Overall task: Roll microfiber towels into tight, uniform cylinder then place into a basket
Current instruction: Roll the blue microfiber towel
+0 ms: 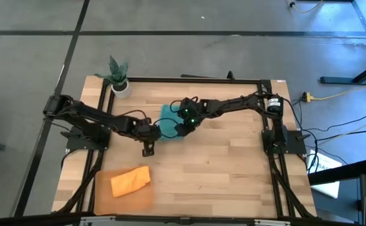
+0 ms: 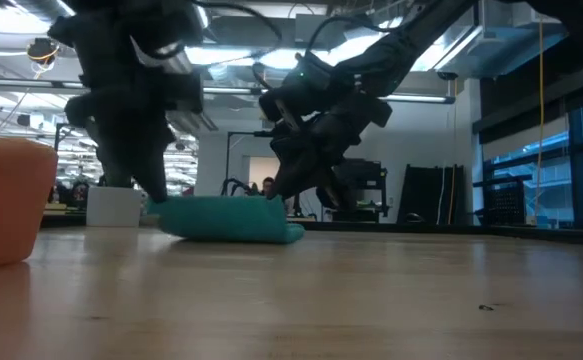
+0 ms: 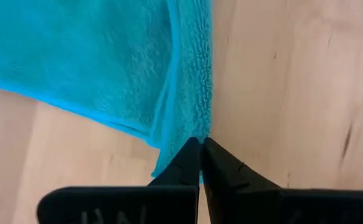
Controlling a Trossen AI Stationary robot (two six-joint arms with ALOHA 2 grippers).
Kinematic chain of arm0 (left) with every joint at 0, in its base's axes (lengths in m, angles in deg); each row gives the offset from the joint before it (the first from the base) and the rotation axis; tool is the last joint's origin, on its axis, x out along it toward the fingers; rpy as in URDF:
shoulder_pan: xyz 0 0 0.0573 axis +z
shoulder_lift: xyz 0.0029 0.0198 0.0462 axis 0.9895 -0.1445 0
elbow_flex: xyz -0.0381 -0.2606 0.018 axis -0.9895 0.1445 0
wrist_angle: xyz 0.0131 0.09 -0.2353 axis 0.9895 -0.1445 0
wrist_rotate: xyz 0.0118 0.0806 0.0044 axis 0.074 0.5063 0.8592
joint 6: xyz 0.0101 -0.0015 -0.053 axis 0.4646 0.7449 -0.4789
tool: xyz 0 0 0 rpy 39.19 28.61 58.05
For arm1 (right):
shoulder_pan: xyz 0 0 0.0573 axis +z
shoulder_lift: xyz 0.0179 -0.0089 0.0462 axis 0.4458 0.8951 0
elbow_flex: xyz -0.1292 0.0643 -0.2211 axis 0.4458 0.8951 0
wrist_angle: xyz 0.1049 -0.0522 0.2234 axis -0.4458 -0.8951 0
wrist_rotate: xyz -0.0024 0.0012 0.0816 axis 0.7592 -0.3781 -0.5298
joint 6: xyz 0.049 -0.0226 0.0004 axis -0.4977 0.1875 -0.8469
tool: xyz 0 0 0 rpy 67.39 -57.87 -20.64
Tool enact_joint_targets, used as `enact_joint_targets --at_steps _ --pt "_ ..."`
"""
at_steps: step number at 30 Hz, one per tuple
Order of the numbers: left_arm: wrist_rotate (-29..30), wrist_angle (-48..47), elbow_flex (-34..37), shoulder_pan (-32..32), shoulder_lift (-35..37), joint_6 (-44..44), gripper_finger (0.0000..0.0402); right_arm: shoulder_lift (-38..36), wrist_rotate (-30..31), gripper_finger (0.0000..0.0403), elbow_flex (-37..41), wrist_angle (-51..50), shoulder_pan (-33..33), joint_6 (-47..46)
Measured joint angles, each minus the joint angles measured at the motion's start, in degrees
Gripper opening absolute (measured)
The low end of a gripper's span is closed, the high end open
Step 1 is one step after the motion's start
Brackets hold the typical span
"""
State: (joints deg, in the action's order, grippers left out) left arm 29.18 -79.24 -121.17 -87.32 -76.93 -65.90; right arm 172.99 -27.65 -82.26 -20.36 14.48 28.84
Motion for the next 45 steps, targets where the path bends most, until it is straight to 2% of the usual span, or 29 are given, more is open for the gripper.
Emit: enact_joint_targets --at_steps 6,10,17,19,27,31,39,45 --pt "-0.5 -0.3 0.0 1.4 2.9 0.3 0.0 -1.0 8.2 0.0 0.0 -1.6 2.3 1.8" --pt "-3.3 -0.6 0.0 3.3 2.3 0.5 0.0 -1.8 11.3 0.0 0.0 -2.0 3.3 1.5" --pt "-3.7 0.2 0.0 6.5 2.3 1.4 0.0 -3.7 18.7 0.0 0.0 -6.5 4.3 -0.5" --pt "-4.5 0.2 0.0 7.5 2.3 3.1 0.0 -3.7 19.0 0.0 0.0 -6.7 4.3 -0.8" --pt "-5.0 3.7 0.0 10.6 -2.0 3.5 0.0 -3.6 24.8 0.0 0.0 -7.8 4.2 -1.1" --pt "-2.9 6.6 0.0 10.8 -5.0 4.0 0.0 -3.6 30.0 0.0 0.0 -9.7 4.3 -0.8" --pt "1.9 12.2 0.0 11.0 -5.1 8.0 0.0 -3.6 39.1 0.0 0.0 -11.4 4.3 1.1" --pt "4.2 14.2 0.0 11.1 -6.6 8.1 0.0 -2.3 41.5 0.0 0.0 -11.4 4.0 5.1"
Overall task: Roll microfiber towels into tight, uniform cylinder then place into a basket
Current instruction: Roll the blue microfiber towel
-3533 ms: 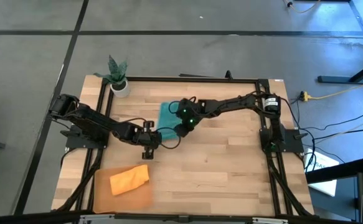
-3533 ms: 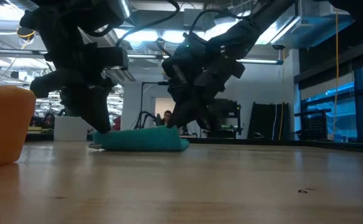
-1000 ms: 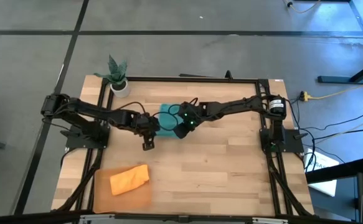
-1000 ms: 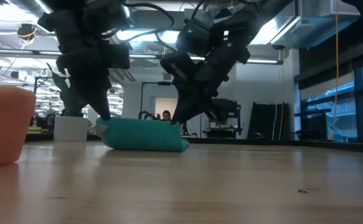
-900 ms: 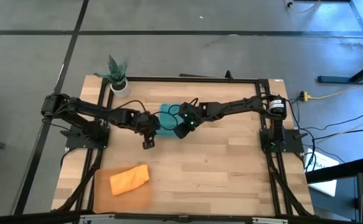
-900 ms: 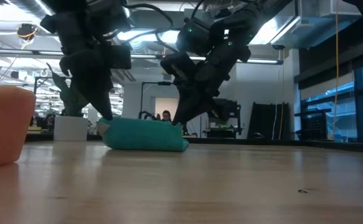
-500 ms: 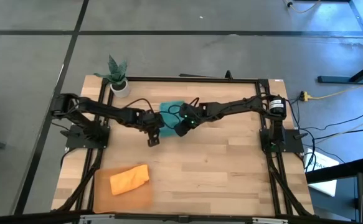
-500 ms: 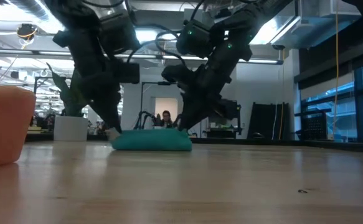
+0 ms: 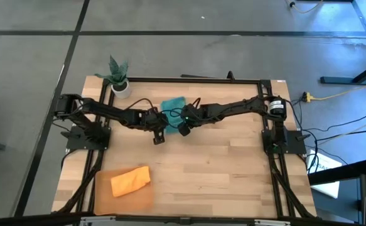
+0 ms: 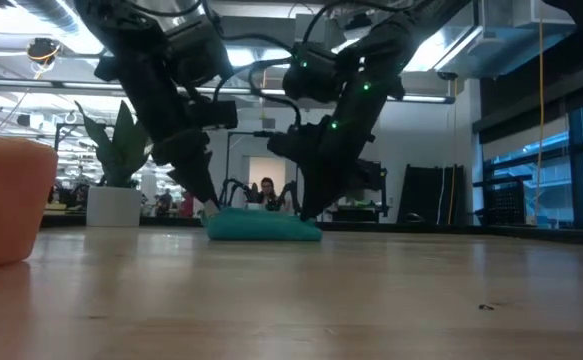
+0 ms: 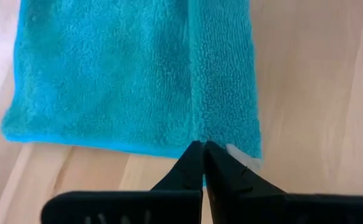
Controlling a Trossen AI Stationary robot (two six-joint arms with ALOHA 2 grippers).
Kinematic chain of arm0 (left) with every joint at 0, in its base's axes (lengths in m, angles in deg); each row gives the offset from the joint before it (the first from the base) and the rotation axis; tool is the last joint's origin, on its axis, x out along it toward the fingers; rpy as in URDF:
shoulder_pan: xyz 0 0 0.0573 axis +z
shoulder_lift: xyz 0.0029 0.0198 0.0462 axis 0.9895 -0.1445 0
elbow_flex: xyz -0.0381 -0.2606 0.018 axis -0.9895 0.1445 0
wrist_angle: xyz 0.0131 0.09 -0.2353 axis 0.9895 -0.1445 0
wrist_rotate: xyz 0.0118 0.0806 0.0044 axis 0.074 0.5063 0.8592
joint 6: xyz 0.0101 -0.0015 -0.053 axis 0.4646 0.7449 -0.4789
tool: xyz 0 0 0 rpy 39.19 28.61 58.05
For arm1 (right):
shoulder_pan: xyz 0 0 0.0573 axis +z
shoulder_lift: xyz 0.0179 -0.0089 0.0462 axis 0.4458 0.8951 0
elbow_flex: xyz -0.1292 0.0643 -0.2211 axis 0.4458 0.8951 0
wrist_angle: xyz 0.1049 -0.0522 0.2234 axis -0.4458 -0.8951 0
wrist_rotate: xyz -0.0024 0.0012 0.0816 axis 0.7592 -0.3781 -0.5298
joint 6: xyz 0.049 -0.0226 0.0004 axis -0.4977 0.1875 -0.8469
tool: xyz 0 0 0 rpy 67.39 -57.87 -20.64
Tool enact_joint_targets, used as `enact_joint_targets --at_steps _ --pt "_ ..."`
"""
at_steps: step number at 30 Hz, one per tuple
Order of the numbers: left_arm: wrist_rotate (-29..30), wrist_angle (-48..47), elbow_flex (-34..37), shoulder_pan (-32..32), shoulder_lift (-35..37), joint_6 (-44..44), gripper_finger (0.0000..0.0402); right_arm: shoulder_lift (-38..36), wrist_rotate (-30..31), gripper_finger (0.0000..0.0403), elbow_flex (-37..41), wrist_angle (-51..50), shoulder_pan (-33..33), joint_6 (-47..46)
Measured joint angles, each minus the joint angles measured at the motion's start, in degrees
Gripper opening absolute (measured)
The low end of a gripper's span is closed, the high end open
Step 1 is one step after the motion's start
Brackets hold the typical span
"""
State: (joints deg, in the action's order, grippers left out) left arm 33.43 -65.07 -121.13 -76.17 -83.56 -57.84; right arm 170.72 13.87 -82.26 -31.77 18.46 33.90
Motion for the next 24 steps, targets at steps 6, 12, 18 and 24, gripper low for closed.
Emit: enact_joint_targets --at_steps 6,12,18,24 --pt "0.2 2.0 0.0 0.0 -2.9 0.0 0.0 1.6 0.1 0.0 0.0 0.0 -0.3 1.9" --pt "0.2 2.6 0.0 0.0 -3.6 -0.2 0.0 1.7 -3.3 0.0013 0.0 0.5 -0.4 4.5" --pt "1.7 3.3 0.0 0.0 -3.6 -0.4 0.0001 1.7 -5.5 0.0049 0.1 0.8 -0.4 6.3" --pt "1.9 3.6 0.0 0.0 -3.6 -0.3 0.003 1.7 -5.7 0.0104 0.1 1.3 -0.4 6.2"
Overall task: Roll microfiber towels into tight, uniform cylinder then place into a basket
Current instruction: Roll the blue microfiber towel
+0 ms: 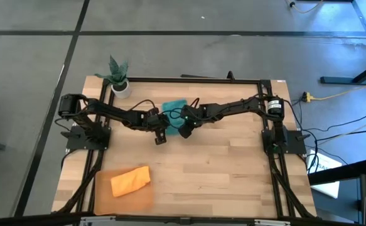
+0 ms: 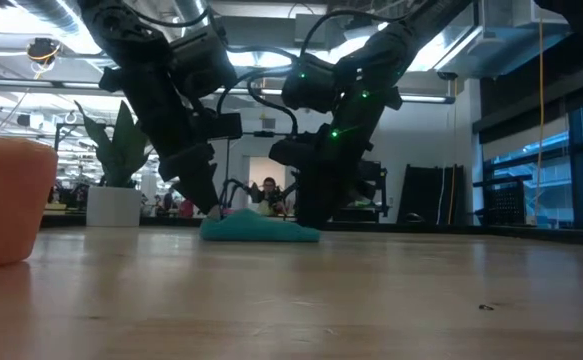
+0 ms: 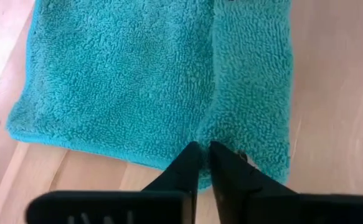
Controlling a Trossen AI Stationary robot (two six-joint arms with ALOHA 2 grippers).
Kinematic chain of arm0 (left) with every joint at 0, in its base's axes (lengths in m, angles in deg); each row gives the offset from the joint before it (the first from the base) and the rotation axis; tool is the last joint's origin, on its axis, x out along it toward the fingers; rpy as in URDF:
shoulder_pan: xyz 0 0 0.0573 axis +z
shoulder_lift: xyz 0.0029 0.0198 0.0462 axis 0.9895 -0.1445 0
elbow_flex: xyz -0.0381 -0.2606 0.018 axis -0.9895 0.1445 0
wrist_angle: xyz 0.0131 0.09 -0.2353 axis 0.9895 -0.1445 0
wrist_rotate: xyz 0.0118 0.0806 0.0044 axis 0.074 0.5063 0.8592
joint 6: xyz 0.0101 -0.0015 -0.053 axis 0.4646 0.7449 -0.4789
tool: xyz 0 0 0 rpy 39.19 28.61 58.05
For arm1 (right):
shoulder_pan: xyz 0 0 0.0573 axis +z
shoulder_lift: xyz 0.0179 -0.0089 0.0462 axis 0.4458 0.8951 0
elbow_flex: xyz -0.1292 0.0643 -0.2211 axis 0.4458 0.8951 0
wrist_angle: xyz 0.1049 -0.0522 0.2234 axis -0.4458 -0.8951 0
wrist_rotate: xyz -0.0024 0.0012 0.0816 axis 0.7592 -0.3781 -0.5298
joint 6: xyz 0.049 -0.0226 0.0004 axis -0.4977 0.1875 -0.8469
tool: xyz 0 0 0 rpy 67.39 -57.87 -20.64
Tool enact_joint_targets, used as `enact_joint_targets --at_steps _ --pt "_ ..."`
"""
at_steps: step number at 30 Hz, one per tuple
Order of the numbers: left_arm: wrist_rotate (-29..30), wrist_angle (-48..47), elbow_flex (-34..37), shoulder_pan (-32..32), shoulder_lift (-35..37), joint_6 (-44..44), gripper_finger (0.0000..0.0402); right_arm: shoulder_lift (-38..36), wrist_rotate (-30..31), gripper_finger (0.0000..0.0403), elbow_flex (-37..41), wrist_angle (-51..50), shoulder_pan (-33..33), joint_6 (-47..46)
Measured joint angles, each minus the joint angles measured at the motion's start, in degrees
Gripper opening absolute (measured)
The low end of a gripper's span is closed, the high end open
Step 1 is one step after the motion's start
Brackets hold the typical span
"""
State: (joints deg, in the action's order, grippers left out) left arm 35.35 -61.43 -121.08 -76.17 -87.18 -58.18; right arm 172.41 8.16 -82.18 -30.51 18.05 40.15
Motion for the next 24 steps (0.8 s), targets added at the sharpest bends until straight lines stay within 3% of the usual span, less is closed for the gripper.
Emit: enact_joint_targets --at_steps 10,19,24 --pt "0.1 -3.5 0.0 0.1 0.0 -0.2 0.0073 -1.4 -1.9 0.0173 -1.6 -2.3 -0.4 1.9" --pt "-0.1 -7.9 0.0 0.1 0.0 0.2 0.0069 -4.9 -5.5 0.0177 -7.0 -13.8 2.0 22.5" --pt "-0.1 -7.7 0.0 0.0 0.0 0.3 0.0069 -4.8 -6.7 0.0177 -5.5 -8.2 6.0 35.5"
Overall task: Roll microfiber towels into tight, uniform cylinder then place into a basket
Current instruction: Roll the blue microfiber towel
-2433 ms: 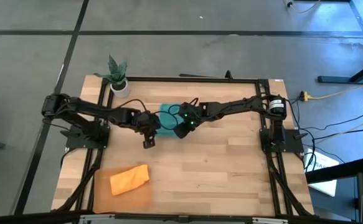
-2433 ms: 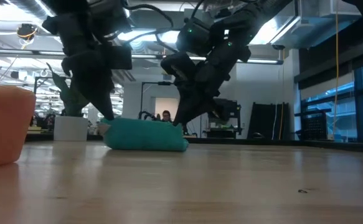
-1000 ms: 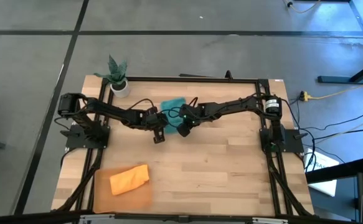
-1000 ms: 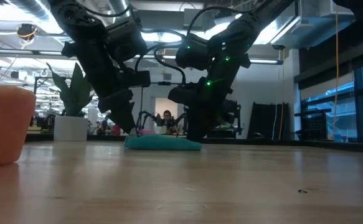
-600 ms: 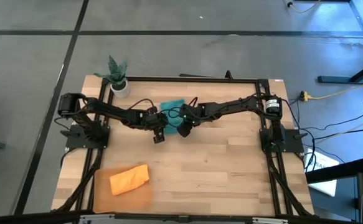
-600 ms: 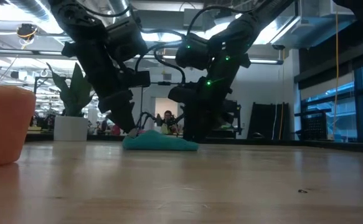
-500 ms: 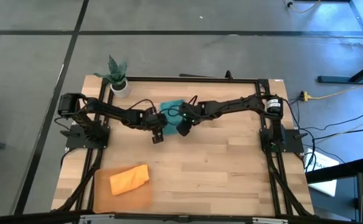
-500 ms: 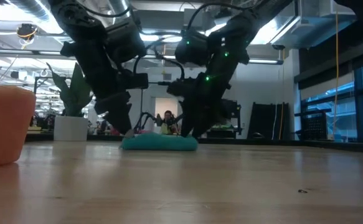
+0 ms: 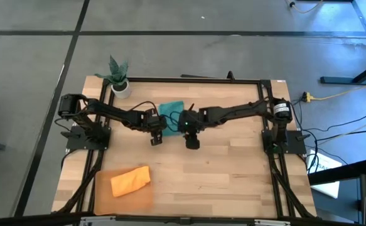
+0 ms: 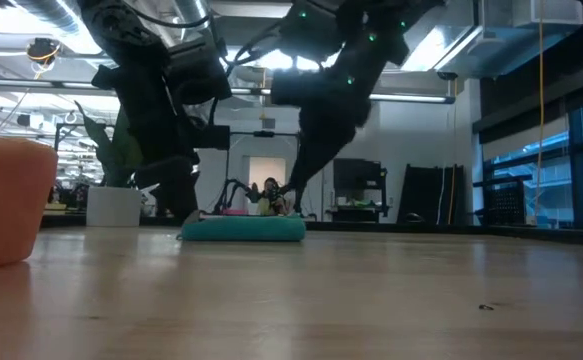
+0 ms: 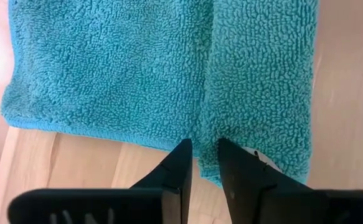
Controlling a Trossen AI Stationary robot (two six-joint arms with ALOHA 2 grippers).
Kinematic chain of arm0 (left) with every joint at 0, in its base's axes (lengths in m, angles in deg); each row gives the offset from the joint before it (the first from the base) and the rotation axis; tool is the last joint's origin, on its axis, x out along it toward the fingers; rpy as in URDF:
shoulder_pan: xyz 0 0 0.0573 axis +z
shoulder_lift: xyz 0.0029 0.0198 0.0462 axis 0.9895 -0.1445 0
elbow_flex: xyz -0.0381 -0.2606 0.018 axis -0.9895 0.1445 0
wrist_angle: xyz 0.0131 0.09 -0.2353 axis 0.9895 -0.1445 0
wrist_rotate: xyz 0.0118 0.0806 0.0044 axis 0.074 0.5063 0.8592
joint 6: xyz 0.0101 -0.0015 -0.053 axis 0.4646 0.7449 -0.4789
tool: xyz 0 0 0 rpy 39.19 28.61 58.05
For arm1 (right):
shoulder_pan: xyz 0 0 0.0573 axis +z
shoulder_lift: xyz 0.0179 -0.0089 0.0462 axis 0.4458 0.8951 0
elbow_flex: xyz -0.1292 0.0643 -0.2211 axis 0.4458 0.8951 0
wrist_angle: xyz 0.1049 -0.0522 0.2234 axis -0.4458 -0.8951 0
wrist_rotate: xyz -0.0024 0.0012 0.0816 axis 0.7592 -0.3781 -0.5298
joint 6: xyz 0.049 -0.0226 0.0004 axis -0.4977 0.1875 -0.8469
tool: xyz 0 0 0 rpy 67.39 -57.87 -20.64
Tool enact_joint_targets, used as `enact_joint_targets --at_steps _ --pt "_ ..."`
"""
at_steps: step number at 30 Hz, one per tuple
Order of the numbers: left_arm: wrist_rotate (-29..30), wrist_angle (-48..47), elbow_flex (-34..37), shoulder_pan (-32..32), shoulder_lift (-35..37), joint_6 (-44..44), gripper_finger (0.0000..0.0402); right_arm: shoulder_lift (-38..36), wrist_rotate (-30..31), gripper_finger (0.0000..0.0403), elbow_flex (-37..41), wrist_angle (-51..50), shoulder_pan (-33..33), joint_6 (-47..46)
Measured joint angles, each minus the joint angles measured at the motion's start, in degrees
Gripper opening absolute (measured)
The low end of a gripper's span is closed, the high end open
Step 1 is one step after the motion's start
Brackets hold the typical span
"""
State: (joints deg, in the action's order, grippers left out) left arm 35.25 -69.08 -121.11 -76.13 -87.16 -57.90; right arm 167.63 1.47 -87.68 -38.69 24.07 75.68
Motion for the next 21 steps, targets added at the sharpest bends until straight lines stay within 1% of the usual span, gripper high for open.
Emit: enact_joint_targets --at_steps 4,6,8,9,14,18,21 --pt "-0.2 0.1 0.0 0.0 0.0 0.0 0.0069 0.3 0.3 0.0177 5.1 10.5 1.2 4.5" --pt "-0.2 0.1 0.0 0.0 0.0 0.0 0.0069 0.3 2.7 0.0177 7.2 15.4 1.2 5.3" --pt "-0.2 0.1 0.0 0.1 0.0 -0.1 0.0069 0.3 5.6 0.0177 9.0 17.7 1.1 6.1" --pt "-0.2 0.1 0.0 0.1 0.0 -0.1 0.0069 0.3 6.0 0.0177 10.0 18.8 0.9 6.2" --pt "-0.2 0.1 0.0 0.1 0.0 -0.2 0.0069 0.3 6.1 0.0177 14.3 23.5 0.6 6.8" --pt "-0.2 0.1 0.0 0.1 0.0 -0.2 0.0069 0.7 6.1 0.0177 17.3 29.5 0.6 8.3" --pt "-0.4 0.1 0.0 0.1 0.0 -0.2 0.0069 1.6 6.1 0.0177 18.5 32.3 0.5 7.8"
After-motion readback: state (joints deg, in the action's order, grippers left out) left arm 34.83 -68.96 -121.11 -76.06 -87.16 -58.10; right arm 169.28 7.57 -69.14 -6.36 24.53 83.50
